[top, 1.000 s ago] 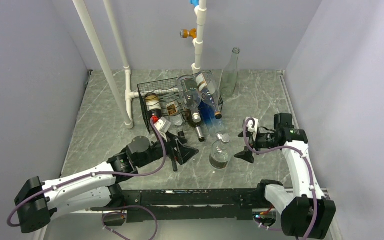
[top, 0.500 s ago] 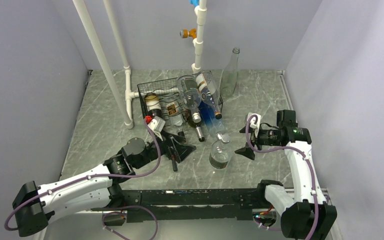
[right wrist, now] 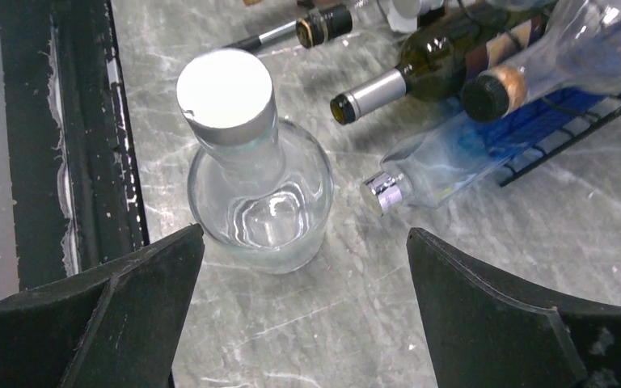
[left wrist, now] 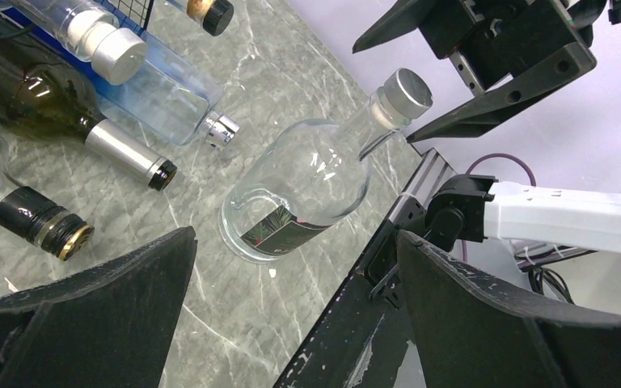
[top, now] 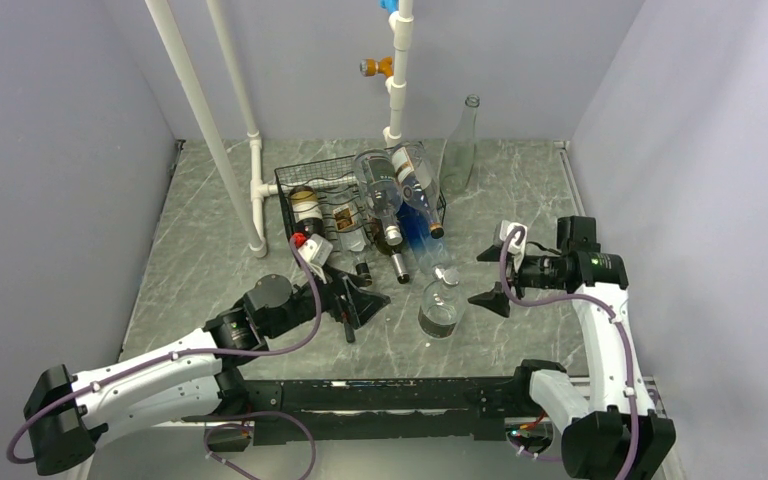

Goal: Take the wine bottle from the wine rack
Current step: Pick up the wine bottle from the center of the board.

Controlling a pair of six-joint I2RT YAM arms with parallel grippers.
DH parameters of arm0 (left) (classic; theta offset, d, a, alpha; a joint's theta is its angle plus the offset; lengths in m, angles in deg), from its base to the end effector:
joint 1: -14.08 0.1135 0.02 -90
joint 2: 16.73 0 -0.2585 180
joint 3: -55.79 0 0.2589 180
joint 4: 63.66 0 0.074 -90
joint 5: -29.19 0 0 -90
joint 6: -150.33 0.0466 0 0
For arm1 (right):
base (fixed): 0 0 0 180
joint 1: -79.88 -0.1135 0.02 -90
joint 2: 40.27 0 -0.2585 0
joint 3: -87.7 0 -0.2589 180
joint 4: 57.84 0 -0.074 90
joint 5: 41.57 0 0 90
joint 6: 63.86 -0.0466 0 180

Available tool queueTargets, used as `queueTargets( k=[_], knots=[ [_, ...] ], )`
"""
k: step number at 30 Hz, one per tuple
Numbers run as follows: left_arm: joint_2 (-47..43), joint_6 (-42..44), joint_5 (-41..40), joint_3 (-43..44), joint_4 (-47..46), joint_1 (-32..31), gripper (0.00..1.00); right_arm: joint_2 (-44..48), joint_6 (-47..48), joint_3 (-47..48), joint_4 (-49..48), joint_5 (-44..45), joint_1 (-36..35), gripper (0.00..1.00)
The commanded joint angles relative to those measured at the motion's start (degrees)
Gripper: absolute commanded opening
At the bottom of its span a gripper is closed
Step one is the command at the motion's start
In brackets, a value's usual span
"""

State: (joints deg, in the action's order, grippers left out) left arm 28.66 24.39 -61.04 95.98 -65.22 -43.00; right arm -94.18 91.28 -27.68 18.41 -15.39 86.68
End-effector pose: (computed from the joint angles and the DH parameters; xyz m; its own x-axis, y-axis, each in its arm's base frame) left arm 0.1179 -0.1818 0.2664 -0.5193 -0.2778 -0.8081 0.6576 0.4740 -0.5855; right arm 0.1651 0.0224 0.2844 -0.0926 -0.3921 -0.9152 -0.9532 0.3005 -0.0323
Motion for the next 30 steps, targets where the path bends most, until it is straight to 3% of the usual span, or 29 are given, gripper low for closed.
queueTargets(
  k=[1,11,20,30],
  knots=[
    [-0.6,1.5,0.4,4.0,1.9,0.2,1.0,-0.8,2.2,3.5,0.7,-5.2,-0.8,1.0],
    [0.1,2.0,-0.9,5.7,4.5,0.2,1.0,-3.8,0.0,4.4,-4.4,-2.2,-13.7,1.0],
    [-1.5,1.6,-2.9,4.6,4.5,0.2,0.99,-7.6,1.2,4.8,-4.7,-3.1,-19.4,0.97],
    [-1.4,1.6,-3.0,4.6,4.9,0.2,0.99,-9.7,1.3,4.7,-6.3,-4.4,-21.0,0.78]
  ],
)
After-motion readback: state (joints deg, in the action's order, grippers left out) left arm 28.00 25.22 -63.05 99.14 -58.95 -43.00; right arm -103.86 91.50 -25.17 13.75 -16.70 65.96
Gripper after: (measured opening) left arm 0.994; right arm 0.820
